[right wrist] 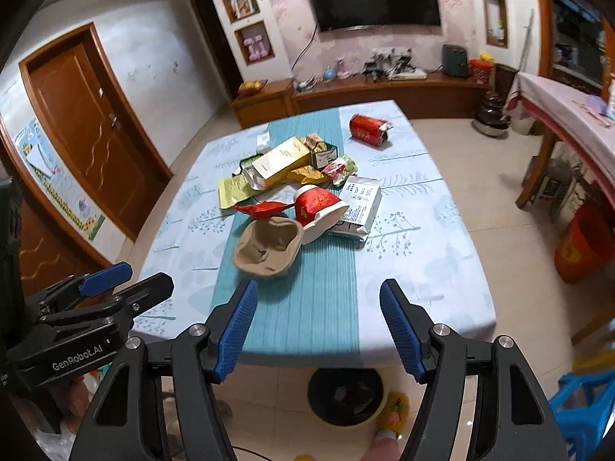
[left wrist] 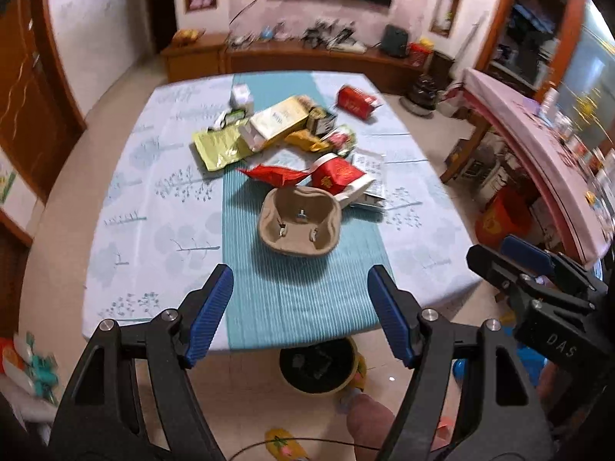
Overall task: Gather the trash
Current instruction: 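Grasp the beige pulp tray with the left tool while the right tool grasps the red paper cup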
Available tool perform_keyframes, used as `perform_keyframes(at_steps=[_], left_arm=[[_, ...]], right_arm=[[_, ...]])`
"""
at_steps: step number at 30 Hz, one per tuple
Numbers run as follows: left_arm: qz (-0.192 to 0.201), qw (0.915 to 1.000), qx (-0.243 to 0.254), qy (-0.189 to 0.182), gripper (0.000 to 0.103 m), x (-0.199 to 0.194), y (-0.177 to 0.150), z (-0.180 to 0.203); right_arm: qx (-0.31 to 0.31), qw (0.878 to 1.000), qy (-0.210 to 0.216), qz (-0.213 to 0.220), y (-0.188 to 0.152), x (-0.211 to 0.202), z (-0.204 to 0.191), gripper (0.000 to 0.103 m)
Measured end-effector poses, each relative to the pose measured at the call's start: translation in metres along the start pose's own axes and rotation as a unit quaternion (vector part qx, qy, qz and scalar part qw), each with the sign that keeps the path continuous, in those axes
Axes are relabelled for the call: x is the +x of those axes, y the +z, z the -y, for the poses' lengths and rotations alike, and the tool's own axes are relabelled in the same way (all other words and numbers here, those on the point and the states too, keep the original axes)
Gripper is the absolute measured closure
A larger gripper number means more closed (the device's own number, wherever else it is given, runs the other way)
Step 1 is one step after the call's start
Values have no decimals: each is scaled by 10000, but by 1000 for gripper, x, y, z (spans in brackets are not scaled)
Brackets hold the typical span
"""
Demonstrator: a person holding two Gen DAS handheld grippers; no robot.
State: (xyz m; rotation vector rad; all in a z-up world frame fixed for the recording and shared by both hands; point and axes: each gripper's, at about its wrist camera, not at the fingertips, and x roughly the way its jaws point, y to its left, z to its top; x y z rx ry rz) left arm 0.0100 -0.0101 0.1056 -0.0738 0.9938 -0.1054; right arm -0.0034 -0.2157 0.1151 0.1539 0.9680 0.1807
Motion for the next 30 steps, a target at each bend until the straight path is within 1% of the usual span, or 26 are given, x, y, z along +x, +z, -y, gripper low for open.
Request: perform_keyframes(at_steps=[2, 4, 6, 10, 13, 18, 22, 27, 29, 30], left_arm=[[-171, 9994, -303, 14, 33, 24, 13, -1], [-346, 9975, -617, 28, 33, 50, 25, -3], [-523, 9947, -878, 103, 33, 73, 32, -4], [-885, 9842, -1507, 281, 33, 118, 40, -15], [-1024, 9755, -1892, 465, 33, 143, 39, -26], [-1253, 9592, -2458, 617, 33, 174, 33, -41], [-1310, 9501, -2761, 632, 33, 189, 31, -49], [-1389, 9427, -2969, 628, 36, 206, 32, -53], [-1436, 9412, -2995, 616, 42, 210, 31, -50], [-1462, 9406, -3005, 601, 43, 213, 30, -49]], right_arm=[[-97, 9997, 121, -190, 22, 27, 15, 36], [-195, 9981, 421, -418, 43, 56, 30, 37], [-244, 9965, 565, -572, 62, 81, 42, 42], [-398, 9898, 908, -1028, 97, 142, 63, 45], [-657, 9827, 1103, -1336, 114, 186, 65, 46], [-976, 9703, 1456, -1665, 133, 240, 57, 46], [-1334, 9593, 1638, -1875, 146, 277, 43, 46], [-1594, 9465, 1762, -2183, 144, 306, 29, 46], [-1647, 9417, 1847, -2279, 142, 314, 24, 46], [-1684, 9408, 1887, -2259, 141, 315, 21, 47]])
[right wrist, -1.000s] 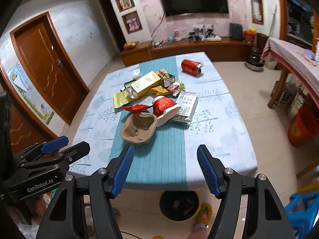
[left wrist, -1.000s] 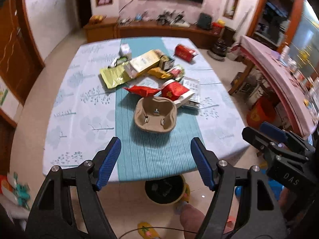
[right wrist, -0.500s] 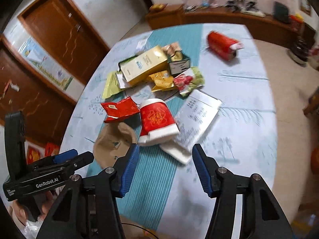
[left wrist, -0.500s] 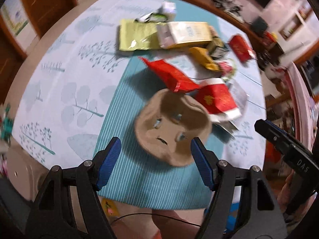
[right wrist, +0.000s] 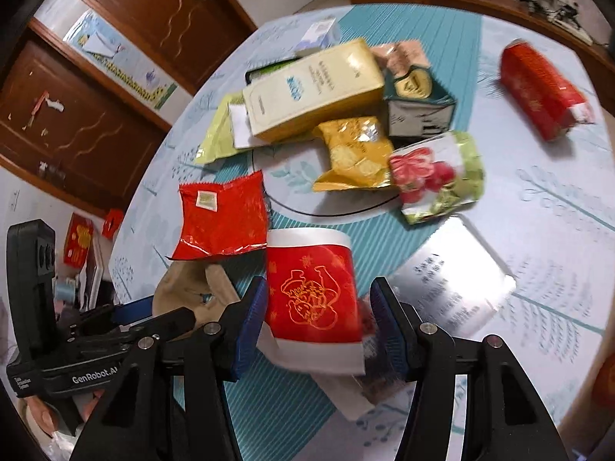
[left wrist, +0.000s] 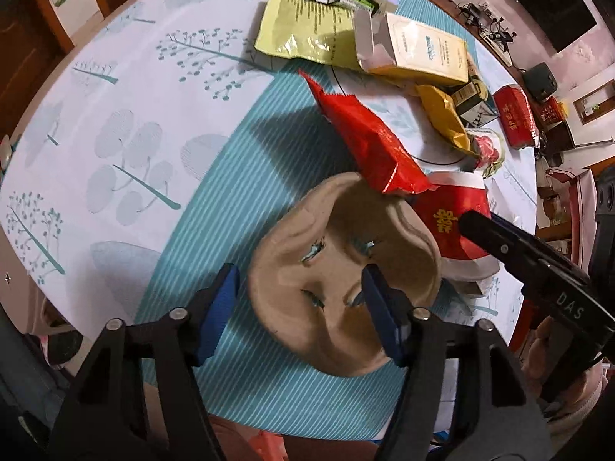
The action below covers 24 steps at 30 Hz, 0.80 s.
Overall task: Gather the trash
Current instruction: 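Grasp the beige pulp tray with the left tool while the right tool grasps the red paper cup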
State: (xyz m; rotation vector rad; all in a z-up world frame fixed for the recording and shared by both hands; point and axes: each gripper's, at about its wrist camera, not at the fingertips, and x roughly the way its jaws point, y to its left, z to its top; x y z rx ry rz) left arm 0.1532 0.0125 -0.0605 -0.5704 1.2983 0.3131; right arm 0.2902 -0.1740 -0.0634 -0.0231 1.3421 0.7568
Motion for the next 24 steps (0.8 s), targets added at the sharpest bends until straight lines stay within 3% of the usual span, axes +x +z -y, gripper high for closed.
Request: perform_keyframes(at_steps=[4, 8, 13, 24], left_arm=[[-28, 9998, 25, 220, 58, 10, -1, 5], [41, 9983, 65, 576, 86, 10, -1, 3], [-22, 9983, 72, 579, 88, 8, -3, 0], [244, 9972, 526, 471, 97, -29, -8, -4]], right_arm=[[-154, 9998, 94, -49, 1, 7, -8, 52], [-254, 9997, 27, -19, -2, 6, -13, 54], [-215, 9997, 32, 90, -10, -3, -18, 55], [130, 9986, -295, 430, -32, -38, -22, 55]])
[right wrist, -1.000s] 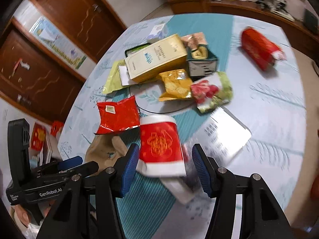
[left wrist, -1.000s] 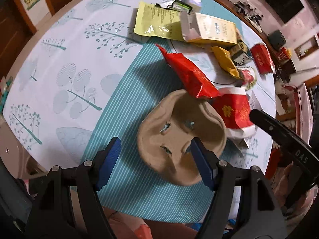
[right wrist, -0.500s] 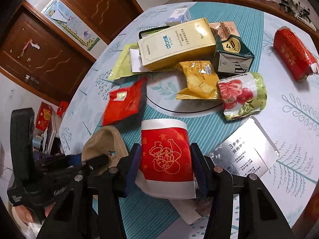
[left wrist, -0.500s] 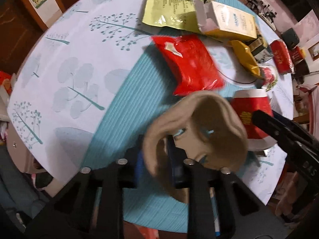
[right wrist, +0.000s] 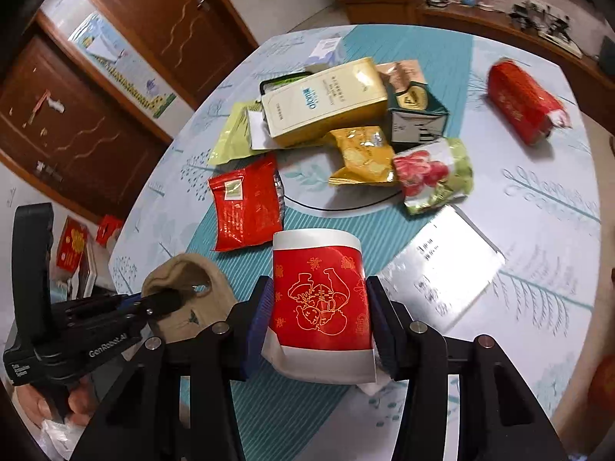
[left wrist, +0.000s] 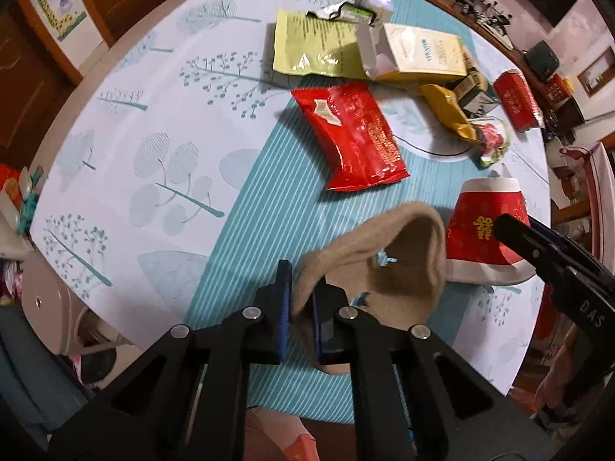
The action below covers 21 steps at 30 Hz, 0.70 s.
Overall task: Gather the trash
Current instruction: 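Grasp the beige pulp tray with the left tool while the right tool grasps the red paper cup, then lower both items into the black bin and open both tools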
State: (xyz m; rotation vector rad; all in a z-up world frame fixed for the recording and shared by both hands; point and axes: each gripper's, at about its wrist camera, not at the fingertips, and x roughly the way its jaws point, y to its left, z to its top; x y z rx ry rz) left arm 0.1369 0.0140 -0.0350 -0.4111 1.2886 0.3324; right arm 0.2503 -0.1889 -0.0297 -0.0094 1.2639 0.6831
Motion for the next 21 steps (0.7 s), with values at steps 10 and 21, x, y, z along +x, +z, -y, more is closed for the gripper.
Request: perform_keyframes(at_steps=[10, 21], left_arm=[[262, 9966, 749, -227, 97, -52, -20, -23], [451, 9708, 2262, -655, 97, -99, -68, -50]], right_arm=[[525, 9977, -239, 347, -48, -48, -25, 55], [1684, 9742, -1039, 1088, -156, -98, -104, 55]])
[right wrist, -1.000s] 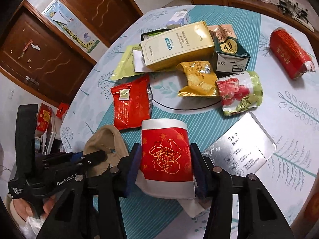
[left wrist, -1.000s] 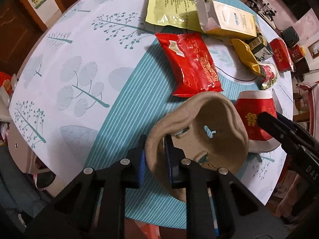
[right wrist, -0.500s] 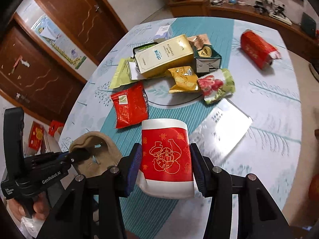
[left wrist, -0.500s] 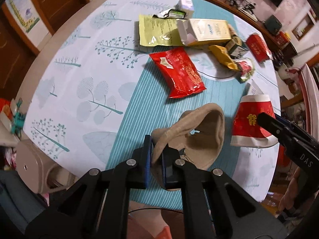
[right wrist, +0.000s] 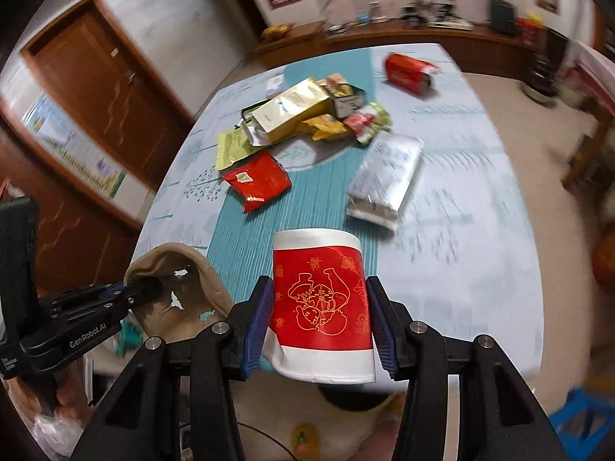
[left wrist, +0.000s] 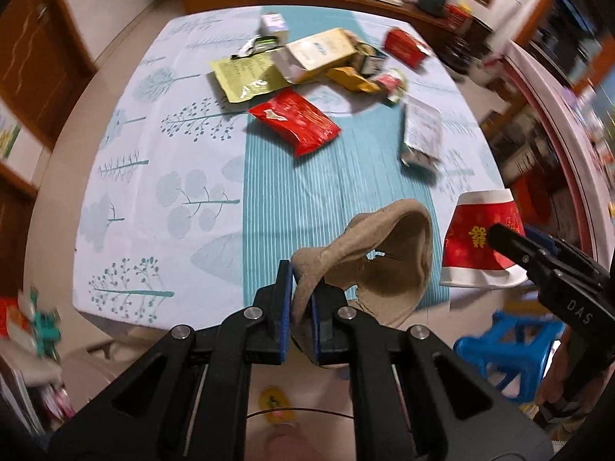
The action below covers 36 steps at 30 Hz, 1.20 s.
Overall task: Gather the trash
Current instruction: 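Lower both items into the black bin and open both tools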
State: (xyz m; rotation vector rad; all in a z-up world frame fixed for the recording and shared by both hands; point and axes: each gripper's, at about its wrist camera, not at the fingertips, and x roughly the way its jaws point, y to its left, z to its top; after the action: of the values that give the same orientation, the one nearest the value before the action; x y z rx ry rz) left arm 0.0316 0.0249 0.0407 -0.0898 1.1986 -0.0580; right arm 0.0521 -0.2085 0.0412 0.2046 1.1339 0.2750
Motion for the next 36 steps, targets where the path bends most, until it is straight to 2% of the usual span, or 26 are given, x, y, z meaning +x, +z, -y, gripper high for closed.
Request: perform_keyframes(at_steps=[3, 9, 13, 19, 26, 36], left_arm=[[119, 9993, 352, -68, 97, -13, -20, -1], [181, 9962, 815, -256, 97, -25, -64, 2], [66, 9941, 1039, -309, 97, -24, -90, 11], [64, 9921, 1241, -189, 97, -8, -118, 28], [-4, 9915, 1299, -5, 97, 52, -149, 49], [-46, 9890, 1449, 296, 97, 196, -197, 70]], right_arm=[[320, 9993, -204, 45, -38, -14, -11, 55], [546, 9967, -577, 155, -106, -37, -34, 55], [866, 9937, -718, 28, -148, -42, -33, 55], [1015, 9906, -893, -194, -187, -30, -22, 55], [1246, 9861, -1024, -399, -226, 28, 17, 55], [1298, 9840, -945, -773, -286, 166, 82, 54]])
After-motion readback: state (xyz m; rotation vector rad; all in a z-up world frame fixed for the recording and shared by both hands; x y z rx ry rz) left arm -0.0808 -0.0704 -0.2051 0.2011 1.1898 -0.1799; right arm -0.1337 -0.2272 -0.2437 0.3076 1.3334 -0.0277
